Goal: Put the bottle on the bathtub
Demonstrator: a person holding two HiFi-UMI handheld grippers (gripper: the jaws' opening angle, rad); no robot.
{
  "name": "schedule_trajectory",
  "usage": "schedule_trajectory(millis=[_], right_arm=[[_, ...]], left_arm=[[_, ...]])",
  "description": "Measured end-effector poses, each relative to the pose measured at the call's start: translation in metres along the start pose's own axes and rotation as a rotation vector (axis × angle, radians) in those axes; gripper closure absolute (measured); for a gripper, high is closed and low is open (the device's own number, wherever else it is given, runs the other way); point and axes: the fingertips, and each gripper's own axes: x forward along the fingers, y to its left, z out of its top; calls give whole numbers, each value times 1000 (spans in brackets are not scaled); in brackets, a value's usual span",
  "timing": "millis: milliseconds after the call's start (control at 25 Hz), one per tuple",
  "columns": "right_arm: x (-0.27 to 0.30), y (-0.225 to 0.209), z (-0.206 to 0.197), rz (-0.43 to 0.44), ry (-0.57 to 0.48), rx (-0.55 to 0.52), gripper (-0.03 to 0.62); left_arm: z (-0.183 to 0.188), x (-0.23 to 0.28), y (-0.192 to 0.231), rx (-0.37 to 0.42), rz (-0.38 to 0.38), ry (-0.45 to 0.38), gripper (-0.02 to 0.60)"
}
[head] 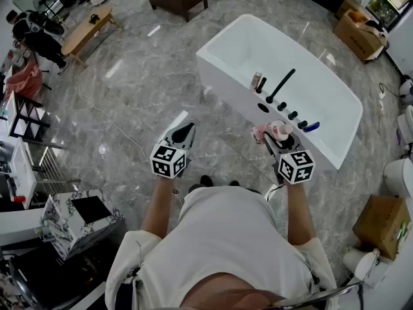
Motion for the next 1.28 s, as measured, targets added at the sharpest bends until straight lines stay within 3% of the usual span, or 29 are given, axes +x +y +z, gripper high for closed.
schedule_trajectory(millis=[880,1280], right_arm=[[3,1,0,18,-11,50,361],[16,26,-4,9,5,43,361]], left_arm=[[-4,0,4,-28,-3,-9,574],[-20,-12,19,-41,-21,10,574]])
